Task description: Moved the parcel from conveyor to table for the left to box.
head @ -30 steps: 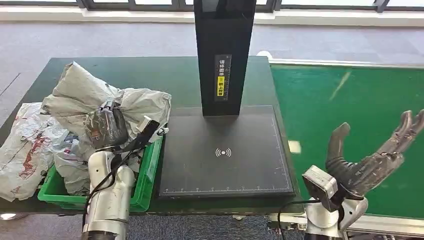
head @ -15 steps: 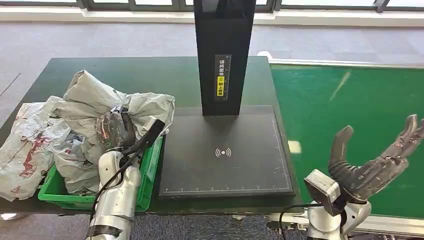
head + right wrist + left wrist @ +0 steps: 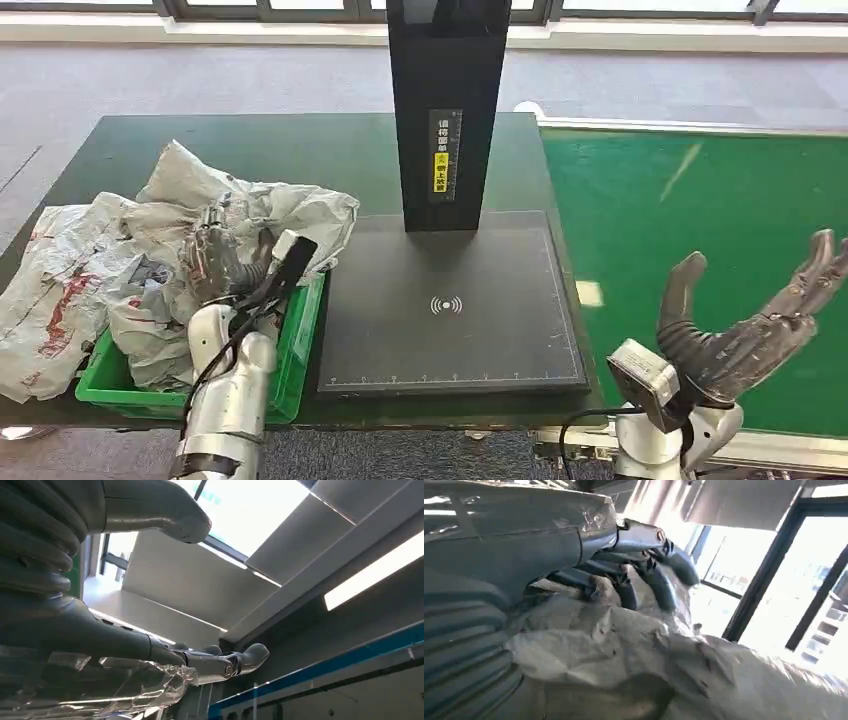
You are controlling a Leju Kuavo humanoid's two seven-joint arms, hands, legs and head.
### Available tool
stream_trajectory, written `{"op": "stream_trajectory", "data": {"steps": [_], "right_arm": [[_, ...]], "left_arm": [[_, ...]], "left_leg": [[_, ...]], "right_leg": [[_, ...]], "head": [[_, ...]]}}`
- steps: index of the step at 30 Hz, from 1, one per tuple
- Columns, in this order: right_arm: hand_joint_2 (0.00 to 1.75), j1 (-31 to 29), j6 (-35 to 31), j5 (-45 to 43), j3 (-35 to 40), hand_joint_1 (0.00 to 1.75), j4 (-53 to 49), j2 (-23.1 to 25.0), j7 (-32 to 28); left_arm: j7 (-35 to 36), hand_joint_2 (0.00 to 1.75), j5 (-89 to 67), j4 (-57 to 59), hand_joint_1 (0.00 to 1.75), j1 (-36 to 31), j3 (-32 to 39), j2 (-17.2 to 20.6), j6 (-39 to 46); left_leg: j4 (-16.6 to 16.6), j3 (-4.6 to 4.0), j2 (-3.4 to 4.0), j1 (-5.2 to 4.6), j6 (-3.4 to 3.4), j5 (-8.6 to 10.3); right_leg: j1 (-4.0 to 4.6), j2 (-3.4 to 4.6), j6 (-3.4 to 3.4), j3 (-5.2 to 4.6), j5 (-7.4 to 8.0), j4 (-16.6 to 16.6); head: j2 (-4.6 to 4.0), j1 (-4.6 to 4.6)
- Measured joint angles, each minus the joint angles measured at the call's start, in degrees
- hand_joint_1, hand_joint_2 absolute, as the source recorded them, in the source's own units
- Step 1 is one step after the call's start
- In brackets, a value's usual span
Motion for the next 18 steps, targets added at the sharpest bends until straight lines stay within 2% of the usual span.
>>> {"op": "stream_trajectory", "data": {"steps": [4, 6, 9, 12, 18], "right_arm": [[1.75, -0.04, 0.00, 0.13, -0.07, 0.00, 0.02, 0.00, 0.00], [1.75, -0.05, 0.00, 0.26, -0.07, 0.00, 0.02, 0.00, 0.02], [1.75, -0.06, 0.00, 0.28, -0.07, 0.00, 0.04, 0.00, 0.02], [1.75, -0.06, 0.00, 0.26, -0.07, 0.00, 0.07, 0.00, 0.02], [1.75, -0.14, 0.00, 0.26, -0.09, 0.00, 0.50, -0.02, 0.02]], "left_arm": [[-8.10, 0.00, 9.36, -9.47, 0.00, 2.51, 1.68, 0.00, 0.07], [-10.00, 0.00, 11.55, -12.77, 0.00, 3.10, 2.53, 0.06, 0.07], [-11.81, 0.00, 13.42, -15.95, 0.00, 3.56, 3.38, 0.17, 0.07], [-18.91, 0.00, 21.05, -18.75, 0.00, 3.96, 5.07, 0.28, 0.07], [-24.11, 0.00, 29.55, -22.36, 0.00, 4.76, 6.80, 0.42, 0.07]], "left_leg": [[0.00, 0.00, 0.03, 0.02, 0.00, 0.00], [0.00, -0.01, -0.04, 0.02, 0.00, 0.00], [-0.01, -0.02, -0.06, 0.02, 0.00, 0.00], [-0.01, 0.00, -0.03, 0.02, 0.00, 0.00], [-0.01, -0.02, -0.07, 0.03, 0.00, 0.00]], "right_leg": [[0.02, 0.03, 0.00, -0.04, -0.01, 0.00], [0.03, -0.08, -0.03, -0.01, -0.04, 0.00], [0.03, -0.09, -0.03, 0.01, -0.05, 0.00], [0.03, -0.05, -0.03, 0.00, -0.05, 0.00], [0.03, -0.11, -0.03, 0.02, -0.05, 0.00]], "head": [[-0.02, -0.02], [-0.02, -0.02], [0.00, -0.02], [-0.02, -0.02], [0.00, -0.02]]}}
